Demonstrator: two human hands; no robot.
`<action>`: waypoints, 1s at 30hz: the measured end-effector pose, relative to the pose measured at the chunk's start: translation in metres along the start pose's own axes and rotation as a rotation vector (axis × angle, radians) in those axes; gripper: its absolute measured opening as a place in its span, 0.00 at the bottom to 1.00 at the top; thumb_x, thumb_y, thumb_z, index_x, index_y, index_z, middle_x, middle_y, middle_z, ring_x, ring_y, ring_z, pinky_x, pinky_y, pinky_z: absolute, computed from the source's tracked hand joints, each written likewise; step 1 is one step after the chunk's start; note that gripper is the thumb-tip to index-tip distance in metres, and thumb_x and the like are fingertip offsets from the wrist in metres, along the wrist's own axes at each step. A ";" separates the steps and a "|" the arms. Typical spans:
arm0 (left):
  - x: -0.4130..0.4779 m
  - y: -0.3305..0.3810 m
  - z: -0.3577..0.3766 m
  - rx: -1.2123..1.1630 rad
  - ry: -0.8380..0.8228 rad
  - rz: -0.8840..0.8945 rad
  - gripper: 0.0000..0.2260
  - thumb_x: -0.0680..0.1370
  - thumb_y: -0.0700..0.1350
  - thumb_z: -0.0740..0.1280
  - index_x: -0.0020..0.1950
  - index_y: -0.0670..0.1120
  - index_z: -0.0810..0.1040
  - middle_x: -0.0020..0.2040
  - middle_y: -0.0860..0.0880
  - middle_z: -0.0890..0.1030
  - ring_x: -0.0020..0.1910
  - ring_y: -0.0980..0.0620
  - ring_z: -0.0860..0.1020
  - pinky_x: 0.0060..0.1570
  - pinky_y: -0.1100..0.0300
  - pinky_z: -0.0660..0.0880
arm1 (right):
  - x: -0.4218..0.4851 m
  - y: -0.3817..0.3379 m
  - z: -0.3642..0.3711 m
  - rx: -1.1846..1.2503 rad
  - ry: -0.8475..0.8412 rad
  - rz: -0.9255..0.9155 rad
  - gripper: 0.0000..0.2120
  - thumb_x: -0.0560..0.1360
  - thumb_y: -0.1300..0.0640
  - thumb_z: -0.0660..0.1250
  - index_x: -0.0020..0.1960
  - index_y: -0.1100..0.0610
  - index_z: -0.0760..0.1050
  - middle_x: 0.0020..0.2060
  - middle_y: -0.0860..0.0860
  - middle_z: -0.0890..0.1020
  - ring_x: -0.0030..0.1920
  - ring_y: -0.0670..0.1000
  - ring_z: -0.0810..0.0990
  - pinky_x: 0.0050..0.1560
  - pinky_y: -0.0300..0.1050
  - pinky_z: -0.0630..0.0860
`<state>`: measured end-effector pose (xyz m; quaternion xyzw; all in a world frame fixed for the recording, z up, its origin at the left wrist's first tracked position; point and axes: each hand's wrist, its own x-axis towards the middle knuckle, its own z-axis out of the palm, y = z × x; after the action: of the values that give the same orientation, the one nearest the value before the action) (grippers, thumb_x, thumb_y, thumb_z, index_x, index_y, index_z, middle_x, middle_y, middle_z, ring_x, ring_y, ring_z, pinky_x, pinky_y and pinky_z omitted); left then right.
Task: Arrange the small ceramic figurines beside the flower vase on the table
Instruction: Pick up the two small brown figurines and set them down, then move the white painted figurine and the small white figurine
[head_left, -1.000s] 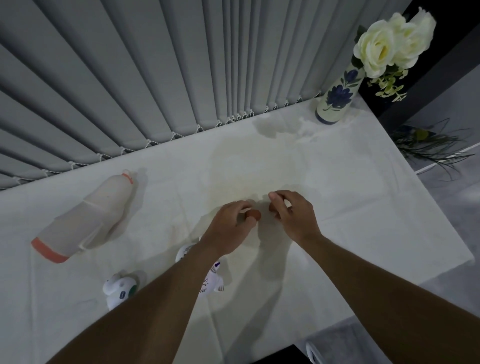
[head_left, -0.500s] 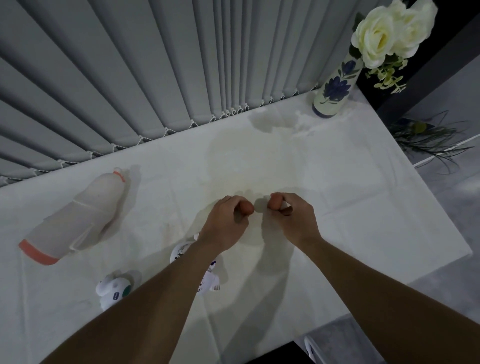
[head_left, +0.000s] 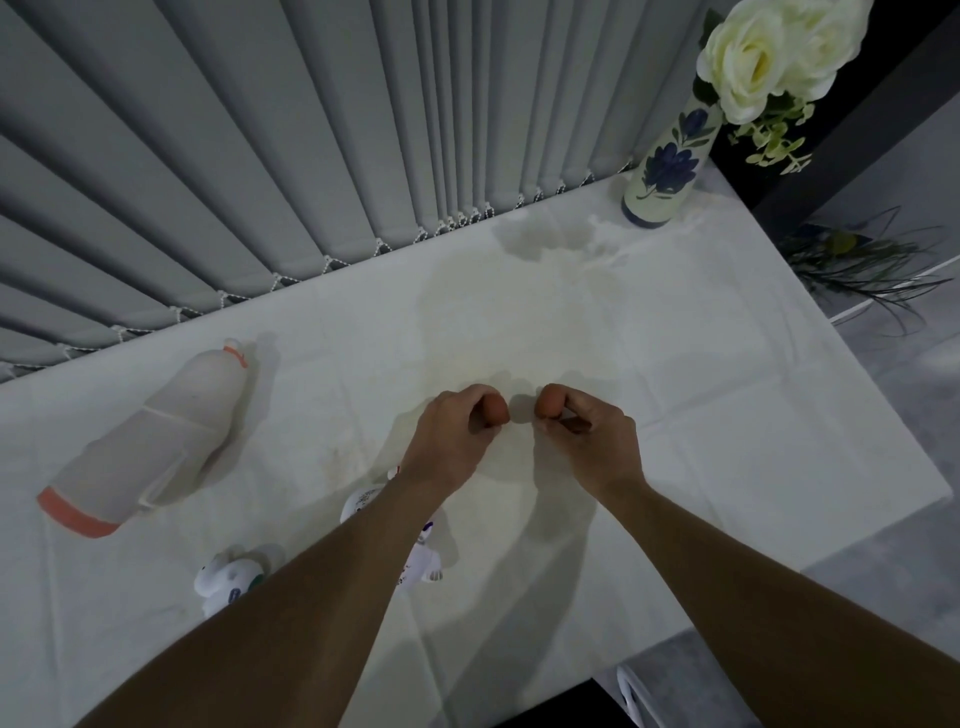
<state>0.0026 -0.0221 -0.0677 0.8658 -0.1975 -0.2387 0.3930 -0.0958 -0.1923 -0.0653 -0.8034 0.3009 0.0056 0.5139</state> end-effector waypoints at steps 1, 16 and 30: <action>0.000 0.000 0.000 0.000 -0.009 -0.012 0.13 0.74 0.40 0.74 0.57 0.50 0.80 0.49 0.51 0.85 0.50 0.49 0.82 0.56 0.49 0.79 | -0.001 0.002 0.001 -0.007 -0.003 0.006 0.06 0.75 0.60 0.73 0.45 0.50 0.79 0.44 0.43 0.85 0.46 0.45 0.85 0.47 0.38 0.79; -0.055 -0.011 -0.058 0.253 -0.205 -0.276 0.31 0.72 0.54 0.74 0.72 0.47 0.70 0.68 0.46 0.73 0.69 0.46 0.71 0.66 0.47 0.72 | -0.097 0.030 0.066 -0.588 0.129 -0.048 0.45 0.75 0.28 0.59 0.80 0.57 0.59 0.79 0.55 0.65 0.78 0.59 0.63 0.75 0.58 0.67; -0.098 -0.043 -0.073 -0.045 -0.119 -0.452 0.18 0.68 0.51 0.79 0.54 0.46 0.83 0.51 0.48 0.85 0.48 0.50 0.83 0.48 0.56 0.78 | -0.135 0.045 0.094 -0.836 0.151 -0.088 0.40 0.80 0.32 0.49 0.84 0.56 0.49 0.84 0.55 0.51 0.84 0.58 0.47 0.83 0.58 0.47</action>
<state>-0.0284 0.0991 -0.0337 0.8633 -0.0161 -0.3758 0.3364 -0.1998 -0.0634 -0.1039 -0.9528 0.2748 0.0463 0.1204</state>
